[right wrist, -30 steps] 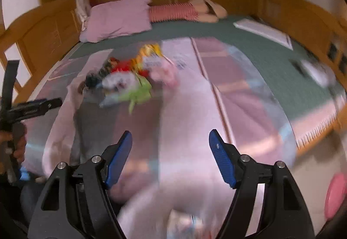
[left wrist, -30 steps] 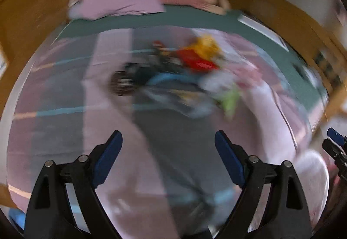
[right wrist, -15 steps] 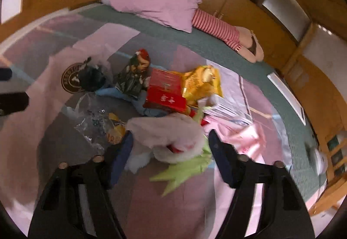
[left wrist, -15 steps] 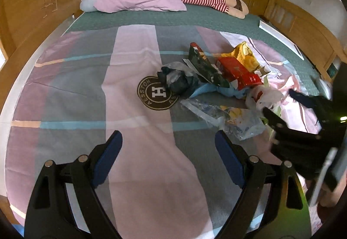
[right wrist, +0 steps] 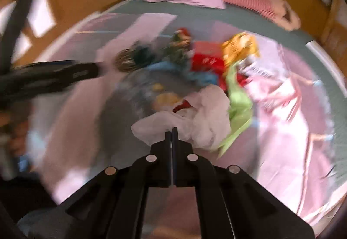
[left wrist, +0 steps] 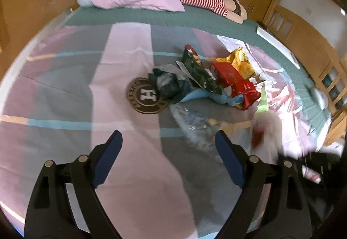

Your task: Collect trash

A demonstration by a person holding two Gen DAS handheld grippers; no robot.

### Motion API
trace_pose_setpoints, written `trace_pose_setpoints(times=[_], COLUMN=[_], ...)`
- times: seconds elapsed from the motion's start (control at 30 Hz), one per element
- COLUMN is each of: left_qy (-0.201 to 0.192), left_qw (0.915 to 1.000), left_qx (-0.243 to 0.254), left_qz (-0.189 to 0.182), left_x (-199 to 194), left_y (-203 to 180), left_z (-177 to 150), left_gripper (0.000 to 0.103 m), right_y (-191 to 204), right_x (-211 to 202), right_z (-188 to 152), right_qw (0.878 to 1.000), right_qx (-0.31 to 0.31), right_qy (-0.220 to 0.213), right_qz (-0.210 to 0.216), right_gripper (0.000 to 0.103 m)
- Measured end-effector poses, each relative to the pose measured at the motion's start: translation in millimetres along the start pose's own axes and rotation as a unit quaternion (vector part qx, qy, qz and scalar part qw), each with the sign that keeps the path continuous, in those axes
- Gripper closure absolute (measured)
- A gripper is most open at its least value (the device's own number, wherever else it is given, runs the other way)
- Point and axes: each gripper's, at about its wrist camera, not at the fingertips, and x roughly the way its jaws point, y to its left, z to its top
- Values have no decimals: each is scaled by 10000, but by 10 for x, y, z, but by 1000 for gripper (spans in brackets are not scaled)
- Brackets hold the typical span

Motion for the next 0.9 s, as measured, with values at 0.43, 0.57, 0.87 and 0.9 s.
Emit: trace_pose_setpoints(times=[0.43, 0.57, 0.87, 0.9], left_qy=[953, 908, -383, -501], left_qw=[9936, 9942, 9978, 9970], left_qx=[-144, -30, 502, 534], left_qz=[-581, -582, 214, 253], left_x=[704, 652, -309, -412], left_y=[-227, -302, -521, -535], left_z=[27, -47, -118, -128], left_gripper=[62, 76, 77, 77], right_y=[-211, -247, -225, -208], right_x=[-807, -856, -1134, -1187], right_z=[-410, -432, -496, -504], right_qw=[9944, 9924, 9898, 9894], right_qx=[693, 825, 831, 819], right_qy=[-544, -634, -947, -999], right_qz=[-582, -652, -671, -669], right_gripper=[101, 101, 101, 101])
